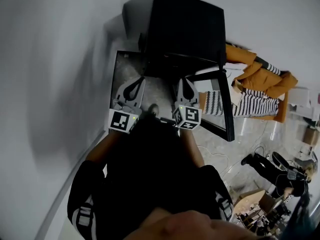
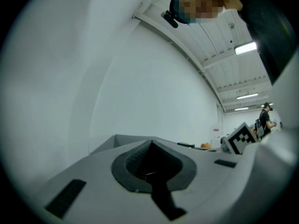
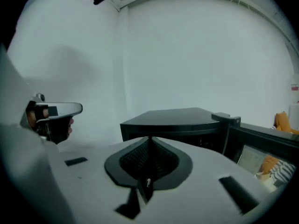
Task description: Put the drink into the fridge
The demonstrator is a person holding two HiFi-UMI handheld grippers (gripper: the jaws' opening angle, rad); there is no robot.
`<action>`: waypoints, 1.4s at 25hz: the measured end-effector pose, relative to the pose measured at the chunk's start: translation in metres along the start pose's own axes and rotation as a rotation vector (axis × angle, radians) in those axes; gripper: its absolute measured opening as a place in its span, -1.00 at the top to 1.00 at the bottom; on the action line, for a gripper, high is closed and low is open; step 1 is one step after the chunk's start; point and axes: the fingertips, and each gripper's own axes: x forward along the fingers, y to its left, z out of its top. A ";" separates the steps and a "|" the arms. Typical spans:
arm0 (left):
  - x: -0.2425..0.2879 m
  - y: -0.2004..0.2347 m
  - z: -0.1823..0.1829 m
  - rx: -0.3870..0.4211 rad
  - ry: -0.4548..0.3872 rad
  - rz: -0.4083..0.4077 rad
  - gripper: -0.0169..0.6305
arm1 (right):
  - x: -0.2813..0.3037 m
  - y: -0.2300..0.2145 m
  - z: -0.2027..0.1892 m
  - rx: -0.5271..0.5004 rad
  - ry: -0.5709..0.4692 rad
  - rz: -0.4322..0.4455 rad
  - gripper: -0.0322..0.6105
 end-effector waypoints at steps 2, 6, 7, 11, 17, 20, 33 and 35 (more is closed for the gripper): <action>0.000 -0.001 0.005 0.006 -0.008 -0.006 0.93 | -0.008 0.004 0.008 -0.016 -0.014 0.004 0.86; 0.001 -0.004 0.008 0.016 -0.014 -0.015 0.93 | -0.022 0.011 0.022 -0.039 -0.051 0.009 0.89; 0.002 -0.005 0.008 0.018 -0.015 -0.017 0.93 | -0.026 0.014 0.025 -0.040 -0.054 0.014 0.89; 0.006 -0.009 0.000 0.011 -0.002 -0.018 0.93 | -0.033 0.022 0.024 -0.036 -0.053 0.041 0.89; 0.012 -0.013 -0.007 0.018 0.003 -0.023 0.93 | -0.031 0.027 0.020 -0.033 -0.055 0.059 0.89; 0.012 -0.016 -0.011 0.013 0.014 -0.023 0.93 | -0.031 0.028 0.019 -0.036 -0.054 0.064 0.89; 0.008 -0.024 -0.015 0.015 0.015 -0.028 0.93 | -0.036 0.025 0.019 -0.042 -0.069 0.060 0.89; 0.008 -0.024 -0.015 0.012 0.018 -0.027 0.93 | -0.036 0.026 0.018 -0.042 -0.069 0.062 0.89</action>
